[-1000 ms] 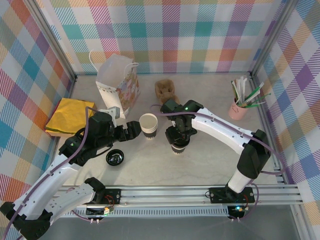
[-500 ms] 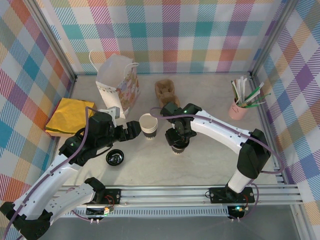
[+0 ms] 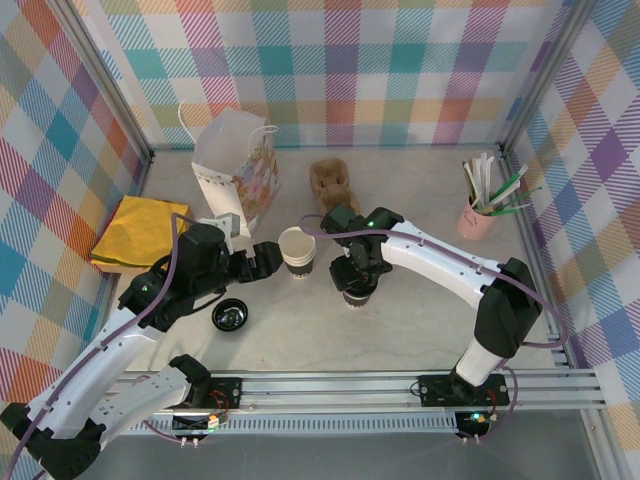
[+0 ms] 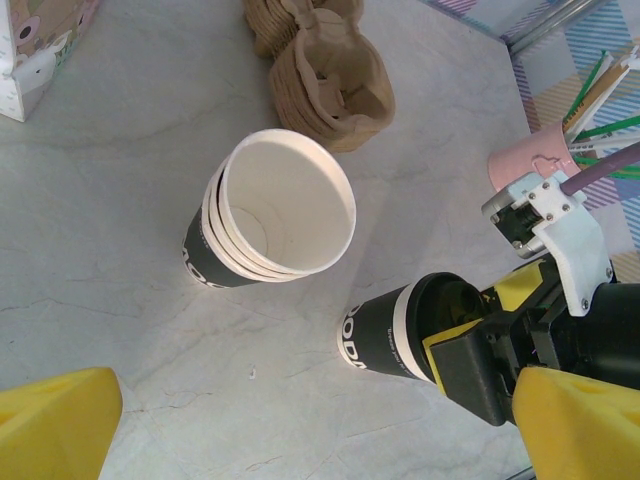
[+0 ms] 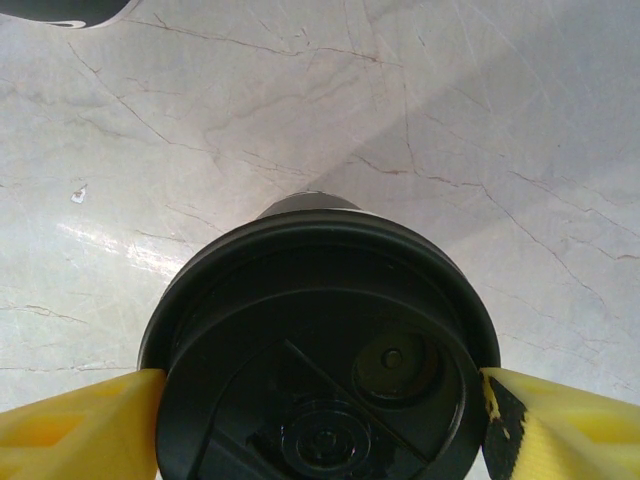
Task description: Pack the takeout coffee
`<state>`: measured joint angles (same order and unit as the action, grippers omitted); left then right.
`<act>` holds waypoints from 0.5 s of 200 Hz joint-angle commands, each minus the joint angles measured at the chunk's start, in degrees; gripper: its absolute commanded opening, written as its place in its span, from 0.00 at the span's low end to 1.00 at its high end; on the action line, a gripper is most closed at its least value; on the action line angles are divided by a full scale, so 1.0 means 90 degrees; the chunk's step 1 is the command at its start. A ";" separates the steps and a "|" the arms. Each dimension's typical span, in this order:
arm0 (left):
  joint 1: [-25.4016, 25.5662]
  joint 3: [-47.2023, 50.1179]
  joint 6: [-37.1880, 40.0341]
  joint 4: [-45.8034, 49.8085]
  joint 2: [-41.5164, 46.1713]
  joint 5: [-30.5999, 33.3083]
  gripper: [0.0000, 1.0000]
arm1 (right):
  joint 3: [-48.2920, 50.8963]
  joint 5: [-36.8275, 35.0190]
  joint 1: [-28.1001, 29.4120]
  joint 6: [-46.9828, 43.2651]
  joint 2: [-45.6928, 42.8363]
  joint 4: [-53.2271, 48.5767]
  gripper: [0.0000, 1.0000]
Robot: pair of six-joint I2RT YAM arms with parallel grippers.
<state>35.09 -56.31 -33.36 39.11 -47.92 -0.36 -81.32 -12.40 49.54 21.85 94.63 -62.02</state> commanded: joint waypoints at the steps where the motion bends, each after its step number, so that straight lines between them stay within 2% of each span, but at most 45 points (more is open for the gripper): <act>1: -0.0031 0.0028 0.0024 0.0099 -0.0013 0.0030 1.00 | 0.0031 0.0024 0.0043 0.0114 -0.0173 -0.0017 0.78; 100: -0.0031 0.0055 0.0019 0.0078 -0.0070 0.0002 1.00 | 0.0322 0.0177 0.0043 0.0165 -0.0180 0.0085 0.79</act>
<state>35.09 -56.31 -33.36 39.09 -48.60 -0.36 -79.50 -11.73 49.54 22.26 94.24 -60.86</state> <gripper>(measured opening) 0.996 0.785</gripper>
